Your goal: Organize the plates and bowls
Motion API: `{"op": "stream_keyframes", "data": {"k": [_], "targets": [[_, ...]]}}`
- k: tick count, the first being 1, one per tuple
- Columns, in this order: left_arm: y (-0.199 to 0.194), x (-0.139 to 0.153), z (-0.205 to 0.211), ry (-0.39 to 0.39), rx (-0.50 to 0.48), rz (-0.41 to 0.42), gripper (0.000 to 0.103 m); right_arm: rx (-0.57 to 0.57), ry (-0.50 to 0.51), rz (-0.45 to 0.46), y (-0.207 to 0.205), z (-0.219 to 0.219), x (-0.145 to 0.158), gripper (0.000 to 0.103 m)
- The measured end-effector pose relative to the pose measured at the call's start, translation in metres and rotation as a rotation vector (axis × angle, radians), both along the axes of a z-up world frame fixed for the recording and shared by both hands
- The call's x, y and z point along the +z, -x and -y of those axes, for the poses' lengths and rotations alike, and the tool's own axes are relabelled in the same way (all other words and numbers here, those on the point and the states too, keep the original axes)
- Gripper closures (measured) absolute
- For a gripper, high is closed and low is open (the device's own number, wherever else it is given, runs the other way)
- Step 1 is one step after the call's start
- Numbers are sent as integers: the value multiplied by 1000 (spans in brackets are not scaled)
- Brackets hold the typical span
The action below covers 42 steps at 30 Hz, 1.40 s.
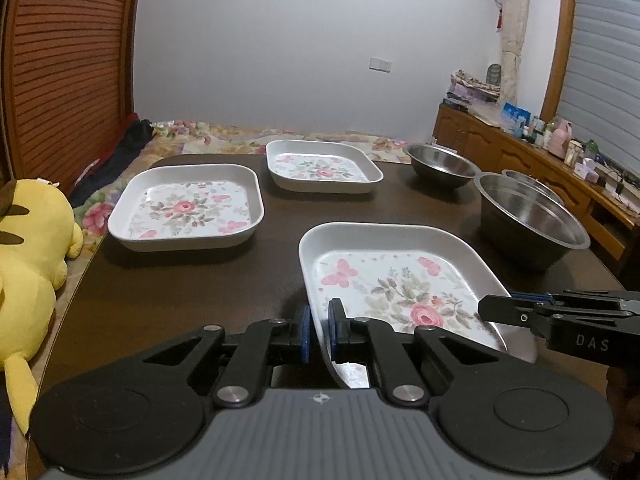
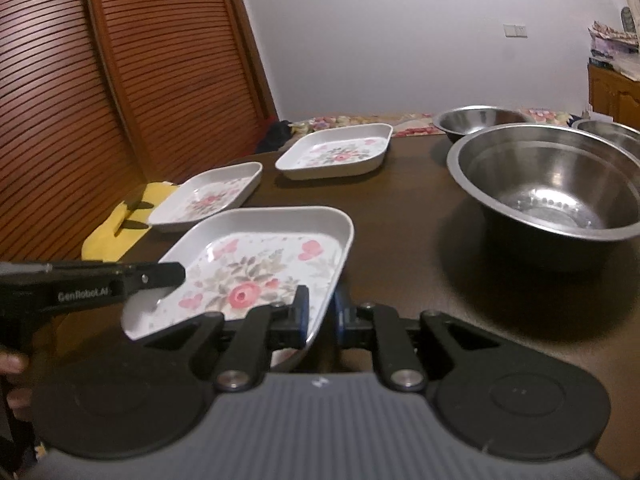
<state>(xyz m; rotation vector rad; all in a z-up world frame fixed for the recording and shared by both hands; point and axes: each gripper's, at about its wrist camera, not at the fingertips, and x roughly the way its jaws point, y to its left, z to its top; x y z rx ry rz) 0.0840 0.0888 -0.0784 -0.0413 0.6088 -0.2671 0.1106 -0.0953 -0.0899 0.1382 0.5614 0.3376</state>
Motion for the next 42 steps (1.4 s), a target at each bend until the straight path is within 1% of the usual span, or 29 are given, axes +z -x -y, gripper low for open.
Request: {"op": "stream_keyframes", "data": {"k": [2,11,20,35,36,38,40,42], "targets": [[1,-1,1,-5,2,-1,93,2,8,11,4,0,0,88],[3,-11,1,-15,10,-25,93,13,6,-3,11,-2,-4,88],[2,-19,0,-18,16,-39,93,16,41,-12,12,-8,-7,88],[2,-18,1,-5,15,-34,93,12,50,11,14,-8,-9,86],[2,-18,0,-3,16,-33,90,10,47,11,14,-7,-9,86],[2,-18,-1,3,18,-28,87,4,44,10,13,-5,-9,86],[2,-18,-3,5,25,-24,83,4,47,7,12,-5,-9,82],[2,-16,-4,9,31,-22,80,-5,48,13,11,-4,-9,81]]}}
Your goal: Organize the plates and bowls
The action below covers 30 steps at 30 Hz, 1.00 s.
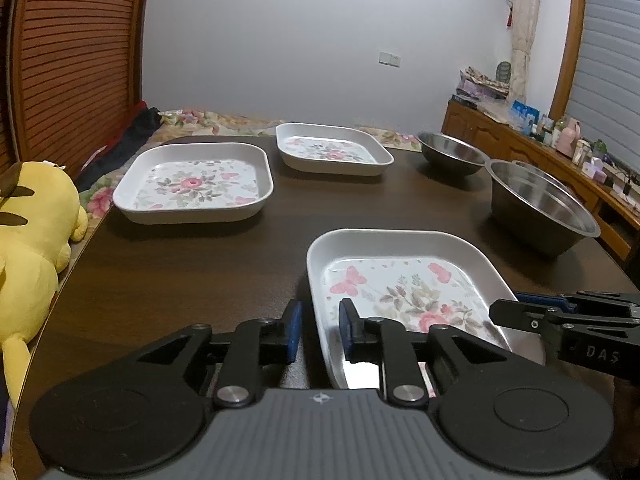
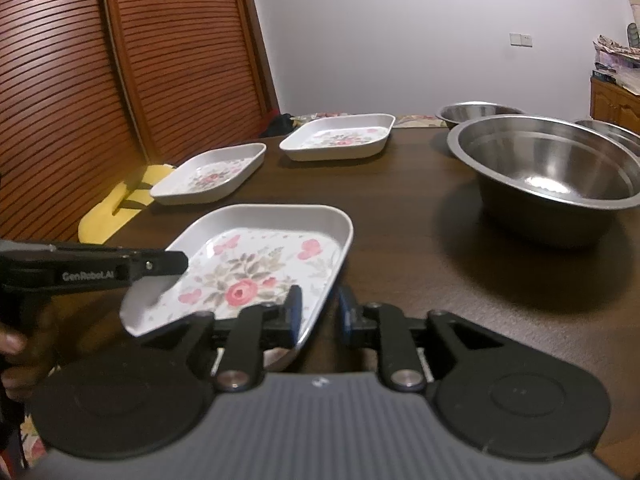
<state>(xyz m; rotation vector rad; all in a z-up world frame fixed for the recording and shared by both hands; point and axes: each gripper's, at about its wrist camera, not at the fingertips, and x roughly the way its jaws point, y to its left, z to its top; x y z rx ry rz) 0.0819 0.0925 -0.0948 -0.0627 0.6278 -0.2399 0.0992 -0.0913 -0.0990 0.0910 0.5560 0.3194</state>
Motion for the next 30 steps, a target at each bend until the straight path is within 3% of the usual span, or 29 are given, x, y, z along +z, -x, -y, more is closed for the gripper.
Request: {"op": "stream_keyframes", "data": {"k": [10,12,22,28,30], "targets": [[2,14,-1,-10,4,41,61,-13,-6,41,3,9,14,79],[1,19,-2,-13,6,60,53,-11,-6,59,3,10,21,69],[-24,51,-24,-67,25,134,46,102,25,168,-24,-9,74,65],[-56,54,-55,-97,77,148,40,206,26,170,-59,-39,93,64],[-68,53,-67,-86,82,142,40,232,25,150,-73,-53,94,59]]}}
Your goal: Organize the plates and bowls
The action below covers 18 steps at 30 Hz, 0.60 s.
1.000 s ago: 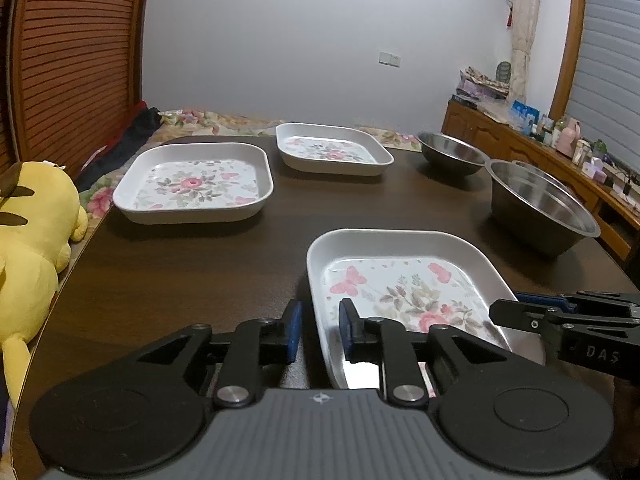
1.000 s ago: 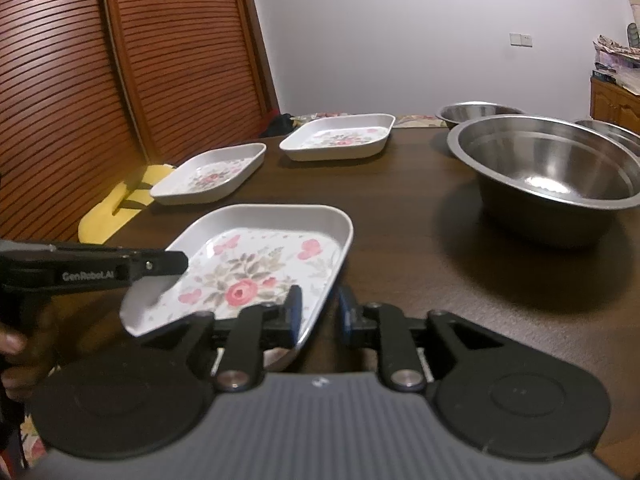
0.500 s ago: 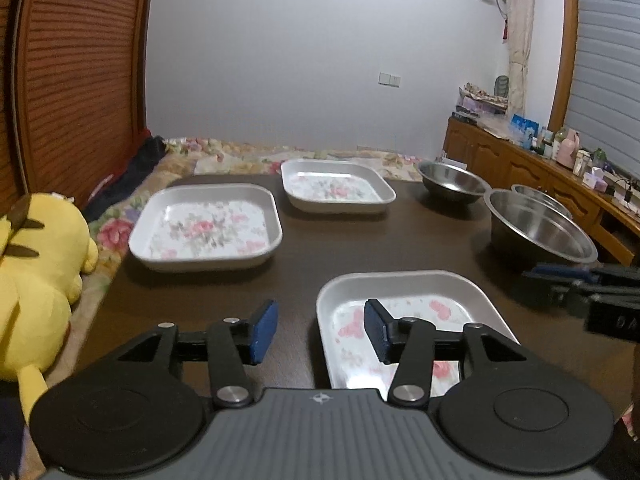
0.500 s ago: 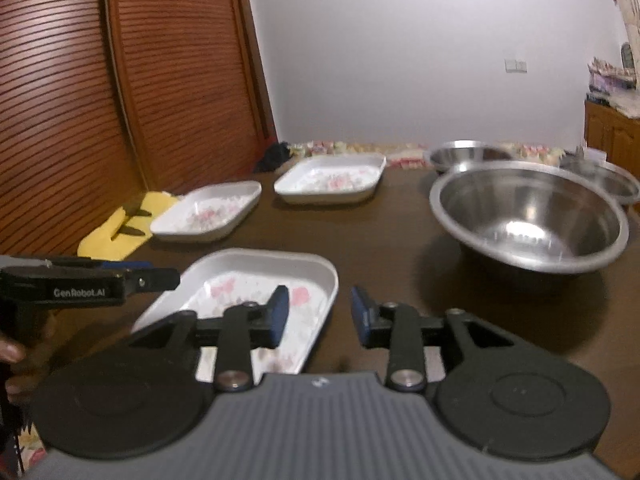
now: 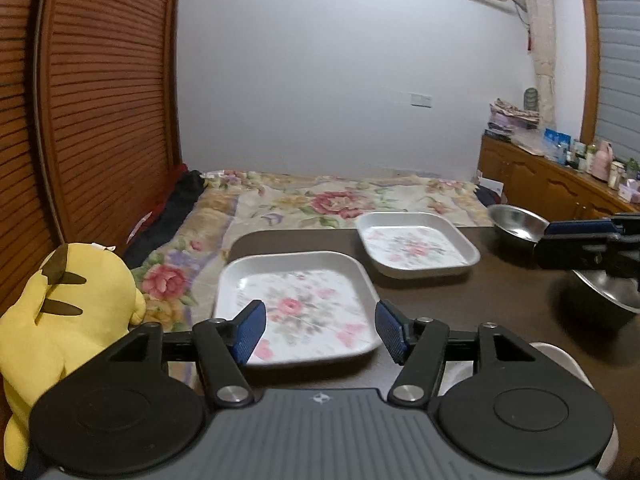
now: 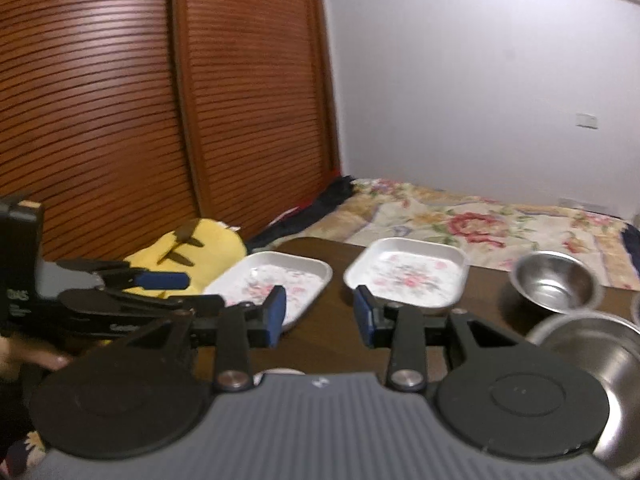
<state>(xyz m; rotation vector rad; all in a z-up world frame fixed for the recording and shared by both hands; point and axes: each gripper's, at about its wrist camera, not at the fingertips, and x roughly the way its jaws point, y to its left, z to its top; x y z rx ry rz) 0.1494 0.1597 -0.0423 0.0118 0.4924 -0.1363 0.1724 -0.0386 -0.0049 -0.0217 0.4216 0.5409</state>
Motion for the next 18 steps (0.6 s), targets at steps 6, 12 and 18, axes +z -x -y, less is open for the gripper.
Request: {"op": "stream_keyframes", "data": {"k": [6,12,18], "targets": [[-34,-5,-32,-18,37,-23,40,60,22,-71,-25,-35,-8,51],[-63,-15,-57,-2,40,-62,49,58,51,-159,-55,-52,-18,51],[-81,-27,-68,20,21,-97,53,6,49,-245,-88,-58,-32,51]]}}
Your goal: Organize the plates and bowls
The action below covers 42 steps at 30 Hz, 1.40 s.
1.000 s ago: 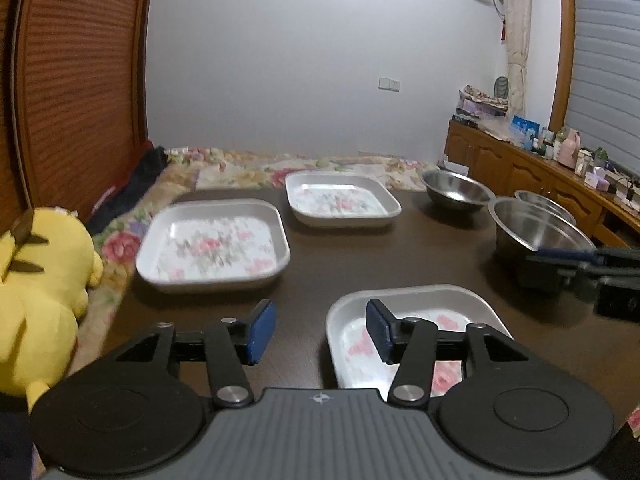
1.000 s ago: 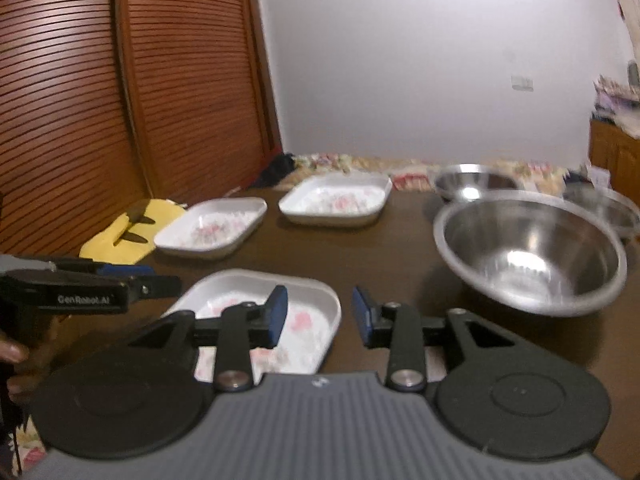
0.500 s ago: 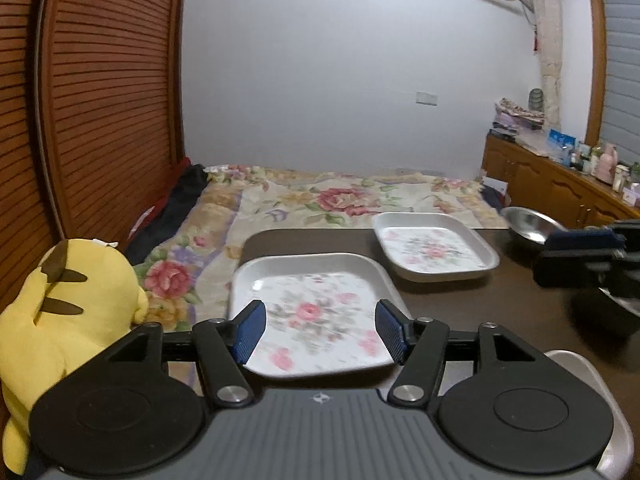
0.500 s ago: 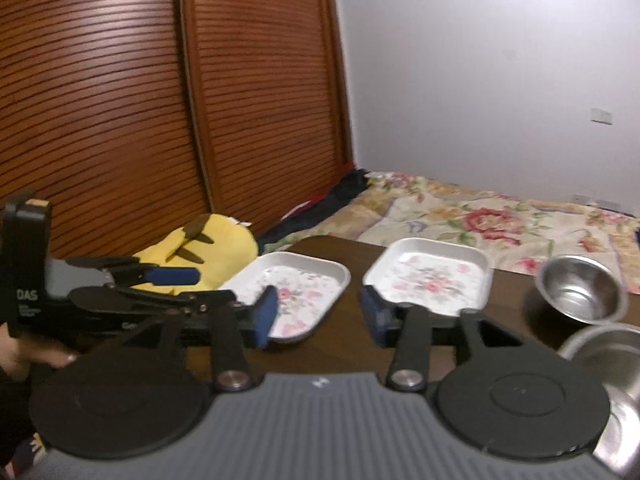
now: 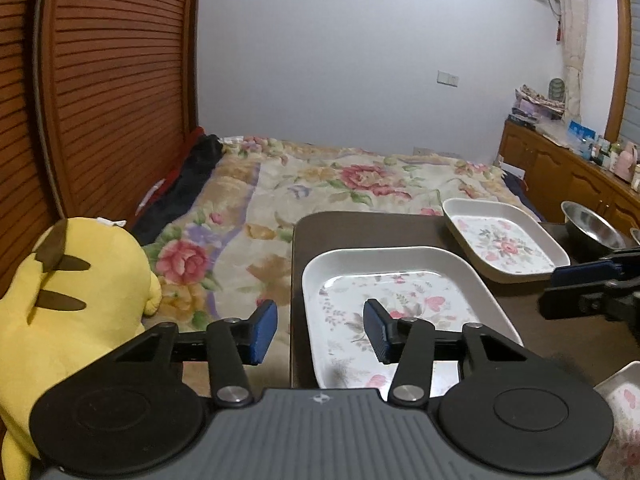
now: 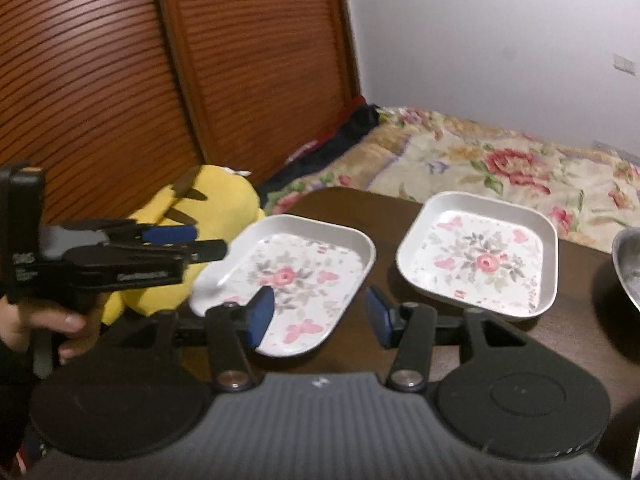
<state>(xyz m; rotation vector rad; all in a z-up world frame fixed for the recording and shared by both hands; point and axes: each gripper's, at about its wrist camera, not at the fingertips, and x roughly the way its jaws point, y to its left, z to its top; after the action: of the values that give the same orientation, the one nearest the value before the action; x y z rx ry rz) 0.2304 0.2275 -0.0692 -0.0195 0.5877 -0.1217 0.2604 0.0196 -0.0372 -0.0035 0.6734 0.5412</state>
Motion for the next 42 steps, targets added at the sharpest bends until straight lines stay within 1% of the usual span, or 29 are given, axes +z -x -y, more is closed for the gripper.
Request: {"op": "stream_keyframes", "data": {"k": [2,4,7,8,10,12,13,15,17,19,20,21,23,25,27,31,32,35,38,42], "targets": [[-5,-4,-1,5,-10,-9,53,-18,-12,-31,-10,-1,-6,51],[-10,-8,-2,4,-14,-17,53,-28,1,-41,-16,-4,-13,52],[-14,-13,-6,15,-11,-32,57,-34,2,-56,-22,-6,-21,56],[-15,-15,-8,18,-13,-36,59,-33,1,-62,-23,-7,-22,59],[-15,-18,-8,15,-14,-40,63,-29,10,-63,-23,-10,-24,61],[-15,-19,-9,17,-20,-44,68,-24,16,-61,-22,-13,-25,66],[-15,-19,-8,19,-24,-45,70,-23,17,-61,-23,-14,-25,66],[-15,-19,-8,21,-30,-50,77,-24,31,-59,-23,-16,-25,74],[-15,-20,-8,19,-33,-59,80,-22,38,-55,-23,-18,-25,75],[-14,-21,-7,14,-35,-61,81,-24,42,-61,-25,-18,-26,76],[-14,-21,-5,8,-34,-60,81,-20,43,-69,-26,-18,-27,78],[-13,-21,-5,1,-32,-61,81,-17,45,-72,-25,-18,-28,83],[-13,-21,-5,4,-36,-66,81,-17,61,-60,-25,-19,-28,84],[-14,-21,-6,12,-38,-67,82,-12,59,-76,-27,-20,-30,84],[-14,-21,-5,12,-44,-68,85,-7,60,-88,-29,-21,-31,84],[-14,-21,-3,16,-60,-74,87,-11,51,-118,-34,-21,-36,84],[-13,-20,-2,10,-61,-79,87,-11,50,-119,-35,-21,-37,88],[-9,-18,2,-5,-61,-89,87,-16,52,-120,-35,-21,-36,90],[-6,-14,3,-14,-65,-73,87,-12,49,-121,-33,-18,-34,90],[5,-2,7,-21,-68,-43,87,-1,29,-94,-25,-10,-26,91]]}}
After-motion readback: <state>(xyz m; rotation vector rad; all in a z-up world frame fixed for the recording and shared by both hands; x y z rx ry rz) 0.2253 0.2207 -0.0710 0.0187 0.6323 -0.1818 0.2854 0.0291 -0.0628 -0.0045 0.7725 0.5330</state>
